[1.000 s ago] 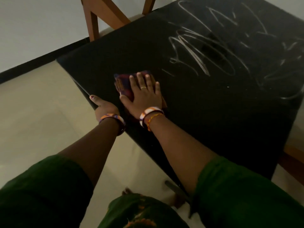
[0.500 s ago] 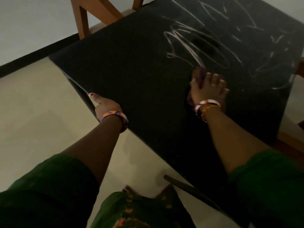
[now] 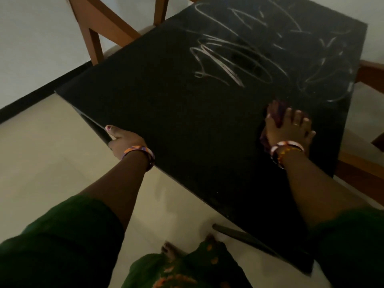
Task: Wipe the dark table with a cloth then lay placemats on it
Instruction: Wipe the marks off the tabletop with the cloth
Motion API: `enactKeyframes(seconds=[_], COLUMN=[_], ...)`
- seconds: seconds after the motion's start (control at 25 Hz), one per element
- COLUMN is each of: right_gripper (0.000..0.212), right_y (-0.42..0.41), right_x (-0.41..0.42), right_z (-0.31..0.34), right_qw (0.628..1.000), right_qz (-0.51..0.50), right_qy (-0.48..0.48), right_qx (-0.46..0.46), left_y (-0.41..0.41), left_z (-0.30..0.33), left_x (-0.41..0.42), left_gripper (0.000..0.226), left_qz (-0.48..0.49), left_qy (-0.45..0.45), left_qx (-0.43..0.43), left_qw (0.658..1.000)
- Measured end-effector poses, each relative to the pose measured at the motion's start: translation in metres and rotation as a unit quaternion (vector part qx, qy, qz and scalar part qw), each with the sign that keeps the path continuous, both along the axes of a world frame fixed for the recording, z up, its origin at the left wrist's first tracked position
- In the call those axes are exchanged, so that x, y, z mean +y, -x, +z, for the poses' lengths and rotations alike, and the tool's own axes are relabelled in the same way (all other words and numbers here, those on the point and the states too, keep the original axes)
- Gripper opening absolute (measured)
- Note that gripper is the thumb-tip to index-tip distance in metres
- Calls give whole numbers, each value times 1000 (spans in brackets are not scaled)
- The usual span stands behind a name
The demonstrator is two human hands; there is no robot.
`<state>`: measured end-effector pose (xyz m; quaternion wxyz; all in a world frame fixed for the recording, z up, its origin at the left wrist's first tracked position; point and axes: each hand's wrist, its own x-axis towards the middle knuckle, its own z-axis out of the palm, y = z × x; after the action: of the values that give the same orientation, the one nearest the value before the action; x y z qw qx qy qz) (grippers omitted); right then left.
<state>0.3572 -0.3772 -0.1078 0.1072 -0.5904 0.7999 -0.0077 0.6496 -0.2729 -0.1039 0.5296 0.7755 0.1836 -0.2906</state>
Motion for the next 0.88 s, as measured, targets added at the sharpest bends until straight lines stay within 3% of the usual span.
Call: enactKeyframes(seconds=[0.08, 0.12, 0.2, 0.24, 0.36, 0.44, 0.52, 0.6, 0.72, 0.8, 0.88], right_gripper=[72, 71, 69, 69, 68, 68, 68, 68, 67, 67, 66], right_y=[9, -2, -43, -66, -96, -65, -8, 59, 106, 76, 18], right_x=[13, 19, 30, 36, 25, -8, -36, -49, -46, -45, -45], right_z=[4, 2, -5, -8, -9, -8, -10, -7, -2, -5, -11], right_qw=[998, 999, 998, 990, 959, 967, 987, 999, 988, 990, 998], right_qz=[-61, -51, 56, 135, 282, 255, 158, 24, -152, -134, 29], right_qy=[-16, -5, 27, 36, 10, 9, 28, 22, 6, 32, 63], right_qx=[-2, 7, 19, 17, -1, 4, 13, 12, -20, 0, 7], left_y=[8, 15, 31, 41, 84, 108, 125, 136, 146, 147, 146], left_z=[1, 2, 9, 16, 33, 36, 33, 30, 28, 26, 24], left_x=[10, 18, 25, 19, -26, -54, -75, -89, -104, -112, -123], left_gripper=[59, 59, 51, 41, 35, 39, 41, 40, 35, 34, 33], left_qz=[-98, -177, -351, -435, -629, -693, -735, -762, -760, -749, -731], left_qy=[-80, -79, -14, 14, 24, 2, -13, -19, -16, -30, -53], left_qx=[-174, -279, -452, -494, -502, -512, -521, -516, -523, -525, -538], left_qw=[977, 940, 820, 753, 592, 508, 433, 391, 385, 402, 418])
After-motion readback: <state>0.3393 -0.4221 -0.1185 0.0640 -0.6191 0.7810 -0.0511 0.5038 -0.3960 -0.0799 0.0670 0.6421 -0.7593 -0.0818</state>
